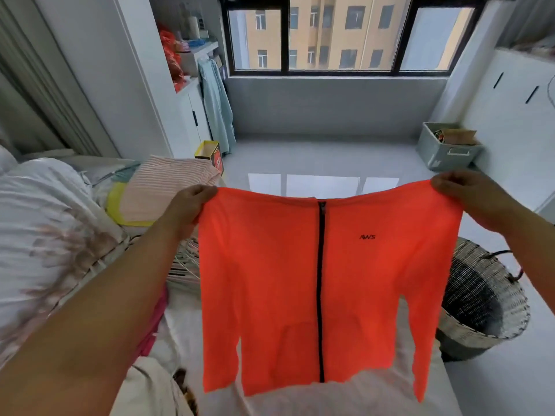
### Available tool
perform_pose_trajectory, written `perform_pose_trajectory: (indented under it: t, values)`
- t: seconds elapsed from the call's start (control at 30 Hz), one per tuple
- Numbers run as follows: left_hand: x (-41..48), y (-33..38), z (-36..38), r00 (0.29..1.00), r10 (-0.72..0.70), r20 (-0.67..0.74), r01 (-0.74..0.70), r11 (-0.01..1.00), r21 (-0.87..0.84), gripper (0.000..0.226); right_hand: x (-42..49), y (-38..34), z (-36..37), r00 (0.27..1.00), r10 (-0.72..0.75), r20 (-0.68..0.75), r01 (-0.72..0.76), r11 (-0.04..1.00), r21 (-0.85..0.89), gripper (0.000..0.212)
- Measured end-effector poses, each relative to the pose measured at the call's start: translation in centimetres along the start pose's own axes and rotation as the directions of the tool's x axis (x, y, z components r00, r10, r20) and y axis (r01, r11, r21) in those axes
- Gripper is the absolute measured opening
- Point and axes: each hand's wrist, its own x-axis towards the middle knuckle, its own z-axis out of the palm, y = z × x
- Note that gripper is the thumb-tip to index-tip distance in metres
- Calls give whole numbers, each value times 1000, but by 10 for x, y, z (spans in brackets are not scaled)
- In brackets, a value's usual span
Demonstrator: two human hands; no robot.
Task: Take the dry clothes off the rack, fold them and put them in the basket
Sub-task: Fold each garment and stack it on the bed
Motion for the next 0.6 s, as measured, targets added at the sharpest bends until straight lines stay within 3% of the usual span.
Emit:
perform_pose_trajectory:
  t: [0.27, 0.4, 0.5, 0.6]
  values:
    - [53, 49, 3, 996, 86, 34, -79, 980, -180, 16, 44, -21, -6, 999, -10, -46, 13, 998, 62, 32]
    - [35, 39, -4, 991, 82, 106, -67, 988, -142, 18, 22, -7, -5, 1000, 19, -17, -18, 996, 89, 43]
    - [9, -2, -6, 991, 12, 136, 0, 996, -90, 16, -8, 23, 2, 996, 58, 62, -60, 998, 28, 7]
    - [-27, -61, 2, 982, -92, 168, 110, 989, -100, 17, -41, 70, 13, 980, 138, 146, -126, 988, -87, 10]
